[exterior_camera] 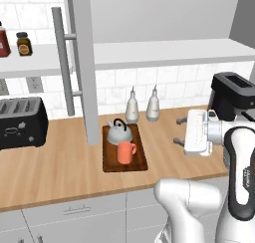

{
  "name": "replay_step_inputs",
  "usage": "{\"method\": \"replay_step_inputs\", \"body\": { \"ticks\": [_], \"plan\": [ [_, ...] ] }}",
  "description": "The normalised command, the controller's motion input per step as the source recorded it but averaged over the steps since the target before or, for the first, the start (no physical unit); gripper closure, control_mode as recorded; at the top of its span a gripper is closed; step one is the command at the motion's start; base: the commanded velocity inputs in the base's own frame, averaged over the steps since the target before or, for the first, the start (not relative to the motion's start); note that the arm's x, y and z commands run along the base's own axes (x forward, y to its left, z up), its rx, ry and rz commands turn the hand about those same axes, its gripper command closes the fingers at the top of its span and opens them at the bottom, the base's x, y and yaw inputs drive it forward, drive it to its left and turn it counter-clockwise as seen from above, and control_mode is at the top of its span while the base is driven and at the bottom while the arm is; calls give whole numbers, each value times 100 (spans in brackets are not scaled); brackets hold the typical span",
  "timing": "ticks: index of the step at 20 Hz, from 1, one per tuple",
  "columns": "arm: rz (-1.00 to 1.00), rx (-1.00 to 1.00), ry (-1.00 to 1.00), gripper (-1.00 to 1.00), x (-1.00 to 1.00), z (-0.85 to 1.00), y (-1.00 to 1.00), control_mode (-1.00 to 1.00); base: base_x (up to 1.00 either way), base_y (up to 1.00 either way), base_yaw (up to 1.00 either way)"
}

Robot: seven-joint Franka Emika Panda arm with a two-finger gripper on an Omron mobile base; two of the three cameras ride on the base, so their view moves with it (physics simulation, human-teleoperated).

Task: Pick the kettle from the counter and place it on the tray. Then pick the mug from the cabinet and place it on the tray. Then close the cabinet doors.

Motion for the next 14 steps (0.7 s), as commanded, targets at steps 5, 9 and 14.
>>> {"method": "replay_step_inputs", "body": {
  "ticks": [5, 9, 14],
  "plan": [
    [0, 5, 0, -100, 0, 0, -23, -100, 0, 0, 0],
    [-17, 21, 0, -100, 0, 13, -80, -100, 0, 0, 0],
    [-25, 19, 0, -100, 0, 10, -61, -100, 0, 0, 0]
  ]
}}
